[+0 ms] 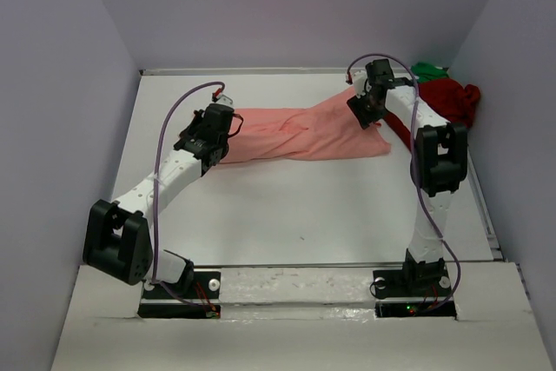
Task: Fold and stack the t-shirts
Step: Flatten the tshirt out
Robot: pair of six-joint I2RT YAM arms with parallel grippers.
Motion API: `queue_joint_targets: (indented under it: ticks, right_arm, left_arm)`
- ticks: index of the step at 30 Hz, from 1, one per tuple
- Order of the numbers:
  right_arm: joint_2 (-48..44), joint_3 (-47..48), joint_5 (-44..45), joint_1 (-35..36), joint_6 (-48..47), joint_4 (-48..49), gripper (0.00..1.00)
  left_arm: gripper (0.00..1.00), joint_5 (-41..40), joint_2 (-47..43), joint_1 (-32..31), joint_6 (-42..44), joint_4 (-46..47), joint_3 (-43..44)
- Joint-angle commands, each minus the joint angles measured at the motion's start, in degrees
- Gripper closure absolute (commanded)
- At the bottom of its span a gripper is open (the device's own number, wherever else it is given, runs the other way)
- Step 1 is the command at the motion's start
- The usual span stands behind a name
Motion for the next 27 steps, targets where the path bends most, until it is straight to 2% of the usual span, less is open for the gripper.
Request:
queue_joint_targets:
  ticks: [1, 2, 8, 12, 18, 20, 22, 23, 27]
  right_arm:
    - [0.40, 1.36, -0.33, -0.43, 0.71, 1.26, 0.38]
    - [0.84, 1.36, -0.33, -0.43, 0.71, 1.26, 0.38]
    - [1.46, 1.63, -0.15, -0.43, 0.89, 0.65, 0.57]
    - [0.94, 1.19, -0.24, -0.43, 0.80, 0.30, 0.66]
    - [0.15, 0.05, -0.77, -0.43, 0.71, -1.02, 0.65]
    - [-0.12, -0.48, -0.68, -0.95, 0.62, -1.02, 0.68]
    - [-0.21, -1.01, -0.68, -0.95, 0.62, -1.11, 0.93]
    - [-0.47, -1.18, -0.42, -0.95, 0.71, -1.29, 1.00]
    - [-2.22, -1.80, -0.07, -0.95, 0.62, -1.20, 1.00]
  left_arm:
    - [1.00, -2.25, -2.69, 0.04, -0.39, 1.17, -1.00]
    - [1.00, -2.25, -2.69, 0.04, -0.30, 1.26, -1.00]
    - [1.00, -2.08, -2.52, 0.04, -0.30, 1.26, -1.09]
    - [1.00, -2.08, -2.34, 0.04, -0.39, 1.26, -0.91]
    - [1.00, -2.08, -2.51, 0.04, -0.30, 1.26, -1.00]
    - [1.00, -1.99, -2.60, 0.04, -0.22, 1.26, -1.09]
    - [1.00, -2.08, -2.69, 0.12, -0.22, 1.26, -1.26]
    - [1.00, -2.08, -2.86, 0.04, -0.22, 1.26, -1.26]
    - [1.00, -1.99, -3.22, 0.04, -0.22, 1.17, -1.44]
